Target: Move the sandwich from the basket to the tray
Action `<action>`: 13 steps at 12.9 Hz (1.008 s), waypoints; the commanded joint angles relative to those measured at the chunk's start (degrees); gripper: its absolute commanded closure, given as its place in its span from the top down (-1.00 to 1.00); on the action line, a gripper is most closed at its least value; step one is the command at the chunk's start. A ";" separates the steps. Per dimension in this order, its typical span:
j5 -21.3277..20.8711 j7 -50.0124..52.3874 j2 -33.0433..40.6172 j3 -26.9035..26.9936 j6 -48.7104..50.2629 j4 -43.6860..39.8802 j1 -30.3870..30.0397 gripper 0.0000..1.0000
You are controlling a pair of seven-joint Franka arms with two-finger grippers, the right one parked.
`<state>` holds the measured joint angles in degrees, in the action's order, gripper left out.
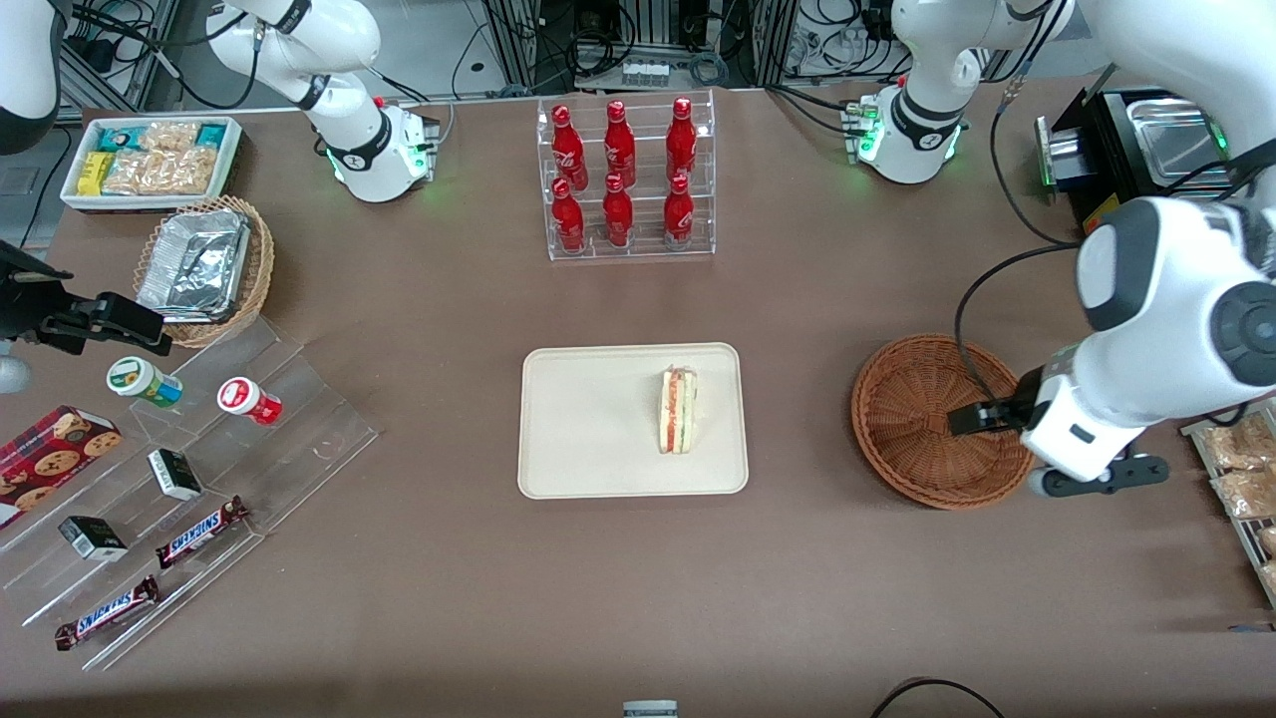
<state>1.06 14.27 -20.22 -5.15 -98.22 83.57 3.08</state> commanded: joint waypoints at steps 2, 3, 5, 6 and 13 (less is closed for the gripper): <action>0.79 -5.29 5.36 -0.56 5.39 2.04 -2.64 0.99; 0.79 -5.57 6.41 -0.56 6.45 2.21 -2.82 0.99; 0.61 -5.57 8.52 -0.47 8.99 2.47 -2.91 0.99; 0.52 -5.66 9.75 -0.47 9.70 3.34 -3.08 0.99; -0.27 -7.42 19.42 -0.47 13.93 7.05 -5.37 0.99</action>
<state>1.01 8.09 -3.96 -5.15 -84.93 88.44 -1.28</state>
